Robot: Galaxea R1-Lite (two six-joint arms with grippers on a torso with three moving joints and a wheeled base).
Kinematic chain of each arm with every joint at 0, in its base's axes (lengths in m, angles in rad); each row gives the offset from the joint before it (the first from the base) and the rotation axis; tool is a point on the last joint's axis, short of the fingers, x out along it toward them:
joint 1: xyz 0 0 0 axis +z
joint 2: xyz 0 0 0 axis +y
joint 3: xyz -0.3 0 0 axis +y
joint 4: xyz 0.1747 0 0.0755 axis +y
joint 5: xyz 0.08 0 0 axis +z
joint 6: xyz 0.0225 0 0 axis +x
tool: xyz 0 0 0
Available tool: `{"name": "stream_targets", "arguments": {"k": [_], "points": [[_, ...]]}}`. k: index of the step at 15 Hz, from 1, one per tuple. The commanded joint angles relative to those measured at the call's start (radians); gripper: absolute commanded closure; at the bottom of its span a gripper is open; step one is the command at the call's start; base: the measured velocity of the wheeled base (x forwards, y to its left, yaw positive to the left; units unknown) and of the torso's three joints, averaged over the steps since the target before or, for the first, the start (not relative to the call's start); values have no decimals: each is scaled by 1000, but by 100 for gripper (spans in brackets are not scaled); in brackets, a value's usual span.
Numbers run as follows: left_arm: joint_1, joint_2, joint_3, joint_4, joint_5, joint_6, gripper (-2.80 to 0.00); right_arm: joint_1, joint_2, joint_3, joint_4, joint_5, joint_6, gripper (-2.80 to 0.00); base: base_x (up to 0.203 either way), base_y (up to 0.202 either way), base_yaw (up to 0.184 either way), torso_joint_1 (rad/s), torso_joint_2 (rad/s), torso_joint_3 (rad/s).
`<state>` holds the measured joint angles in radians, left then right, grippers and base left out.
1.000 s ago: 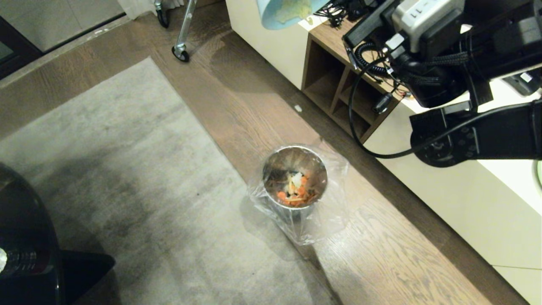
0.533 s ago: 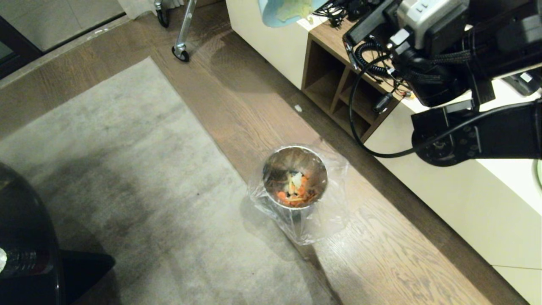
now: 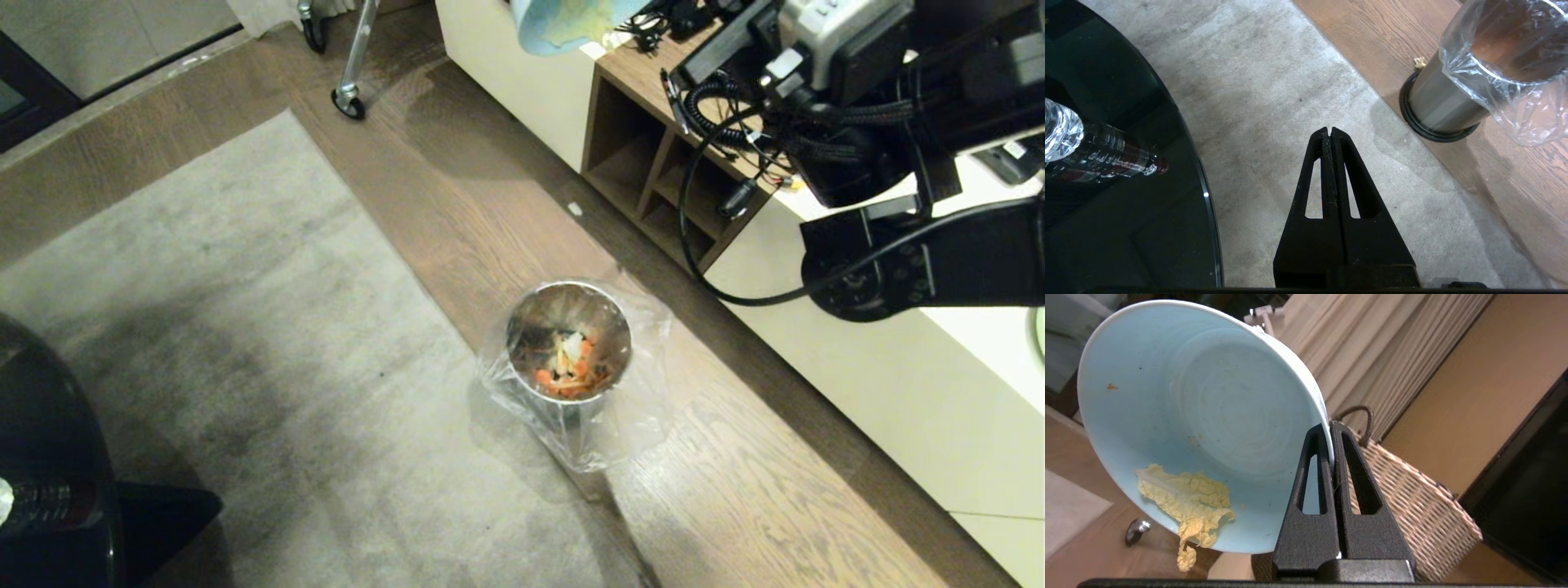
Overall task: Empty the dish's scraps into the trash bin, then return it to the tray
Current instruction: Pour the leftover food from the bowl into the trash can
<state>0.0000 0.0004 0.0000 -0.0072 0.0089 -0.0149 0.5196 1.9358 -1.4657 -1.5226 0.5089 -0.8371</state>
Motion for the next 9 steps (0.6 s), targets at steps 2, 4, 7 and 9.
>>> {"name": "stream_targets", "arguments": {"k": [2,4,7,9], "points": [[0,0,0,0,0,0,0,-9,-36,60,-47,-2,-3,0,0,0,0,0,0,0],[0,0,0,0,0,0,0,-10,-39,34,-40,-1,5,0,0,0,0,0,0,0],[0,0,0,0,0,0,0,-16,28,-3,-44,-2,1,0,0,0,0,0,0,0],[0,0,0,0,0,0,0,-9,-10,-23,-47,5,-1,0,0,0,0,0,0,0]]}}
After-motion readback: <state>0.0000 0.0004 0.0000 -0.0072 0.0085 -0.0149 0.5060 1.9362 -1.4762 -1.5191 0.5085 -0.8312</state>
